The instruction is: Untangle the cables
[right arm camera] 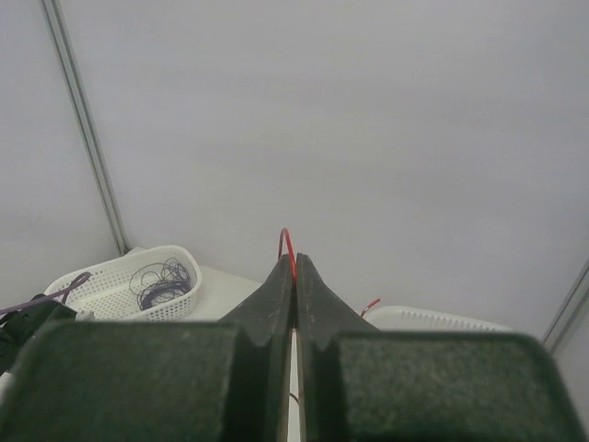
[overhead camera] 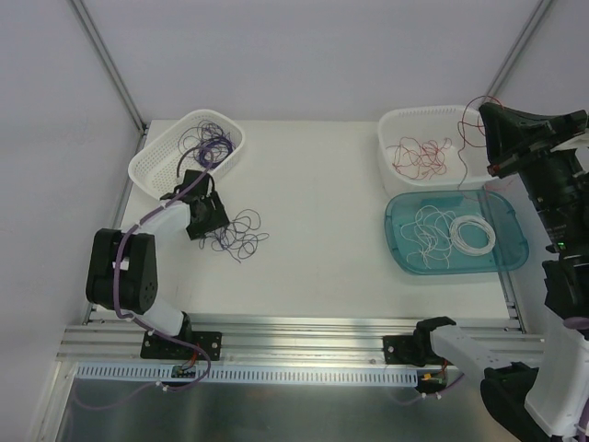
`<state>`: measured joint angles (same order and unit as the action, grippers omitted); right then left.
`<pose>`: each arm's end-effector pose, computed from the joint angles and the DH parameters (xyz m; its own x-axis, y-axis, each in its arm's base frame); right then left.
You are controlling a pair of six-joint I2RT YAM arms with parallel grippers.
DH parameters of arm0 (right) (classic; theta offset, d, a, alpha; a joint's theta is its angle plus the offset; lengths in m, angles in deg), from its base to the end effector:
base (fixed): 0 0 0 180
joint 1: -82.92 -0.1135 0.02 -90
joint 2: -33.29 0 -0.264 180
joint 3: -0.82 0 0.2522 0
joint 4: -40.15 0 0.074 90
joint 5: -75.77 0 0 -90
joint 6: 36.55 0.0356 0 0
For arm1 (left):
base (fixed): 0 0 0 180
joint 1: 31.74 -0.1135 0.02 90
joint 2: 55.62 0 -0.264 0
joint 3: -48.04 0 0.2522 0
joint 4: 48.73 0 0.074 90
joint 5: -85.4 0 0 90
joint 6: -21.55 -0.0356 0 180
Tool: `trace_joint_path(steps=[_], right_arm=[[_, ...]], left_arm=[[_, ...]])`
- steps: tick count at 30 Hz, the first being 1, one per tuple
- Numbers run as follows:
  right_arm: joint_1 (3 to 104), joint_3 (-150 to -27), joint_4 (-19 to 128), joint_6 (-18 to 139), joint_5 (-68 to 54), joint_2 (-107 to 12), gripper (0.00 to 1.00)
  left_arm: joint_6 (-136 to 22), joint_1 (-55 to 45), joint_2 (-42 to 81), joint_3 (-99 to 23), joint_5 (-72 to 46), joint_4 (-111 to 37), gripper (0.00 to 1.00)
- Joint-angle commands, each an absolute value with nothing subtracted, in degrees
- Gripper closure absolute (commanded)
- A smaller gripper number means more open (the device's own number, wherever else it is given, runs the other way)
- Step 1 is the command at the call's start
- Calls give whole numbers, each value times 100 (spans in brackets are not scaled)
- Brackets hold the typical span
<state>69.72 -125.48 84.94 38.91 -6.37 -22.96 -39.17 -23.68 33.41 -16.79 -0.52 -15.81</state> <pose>0.0555 0.0180 0.6167 0.4892 -0.1407 -0.8608 -0.2312 0.9307 -0.2835 0.3024 -0.0403 0.1821 -0.7750 -0.3830 -0.5027 -0.3180 0.9237 -0.2134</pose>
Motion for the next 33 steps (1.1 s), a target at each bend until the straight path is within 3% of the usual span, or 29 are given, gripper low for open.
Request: trace_joint_path(steps=[1, 6, 15, 22, 33], right_arm=[[7008, -12413, 8494, 3992, -597, -2647, 99], [7035, -12211, 8468, 3737, -1141, -2981, 99], [7245, -12483, 7959, 3746, -1194, -3755, 99], [7755, -12966, 7466, 3790, -1002, -4493, 99], [9055, -13266, 6921, 4378, -325, -5477, 99]], left_arm=[[-4093, -2409, 3245, -1942, -239, -1449, 32], [-4163, -2400, 2806, -1890, -1083, -1449, 18], [-4568, -2400, 1479, -1179, -2128, -1422, 4], [-4437, -2400, 925, -581, -2876, -1422, 3], [-4261, -2383, 1082, -501, -3123, -1422, 3]])
